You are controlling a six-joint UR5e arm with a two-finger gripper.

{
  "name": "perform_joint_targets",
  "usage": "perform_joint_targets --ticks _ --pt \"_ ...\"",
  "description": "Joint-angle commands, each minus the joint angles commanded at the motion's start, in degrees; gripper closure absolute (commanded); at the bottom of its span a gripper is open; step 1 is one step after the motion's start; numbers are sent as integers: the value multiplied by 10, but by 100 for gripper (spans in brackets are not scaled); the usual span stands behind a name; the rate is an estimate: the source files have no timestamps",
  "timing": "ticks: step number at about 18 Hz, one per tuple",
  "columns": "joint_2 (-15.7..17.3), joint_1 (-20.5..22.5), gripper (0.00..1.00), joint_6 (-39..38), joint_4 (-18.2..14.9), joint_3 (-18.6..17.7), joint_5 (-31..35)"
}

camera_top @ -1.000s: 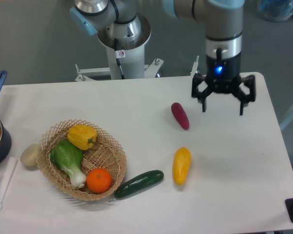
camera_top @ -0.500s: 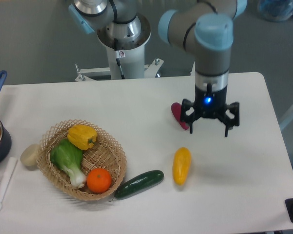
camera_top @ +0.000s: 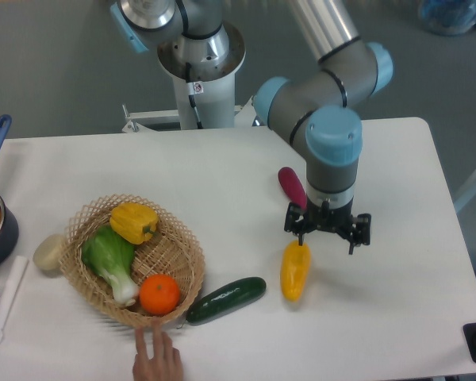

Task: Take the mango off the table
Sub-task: 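Lower the open gripper over the yellow mango, then close the gripper around the yellow mango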

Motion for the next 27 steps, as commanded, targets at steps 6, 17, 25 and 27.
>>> perform_joint_targets --ticks 6,17,25,27 --pt "-3 -1 0 2 0 -2 -8" --pt "-18 -19 0 4 -1 -33 -4" --pt "-17 -19 38 18 0 -37 -5" --pt "-18 -19 51 18 -1 -31 -5"
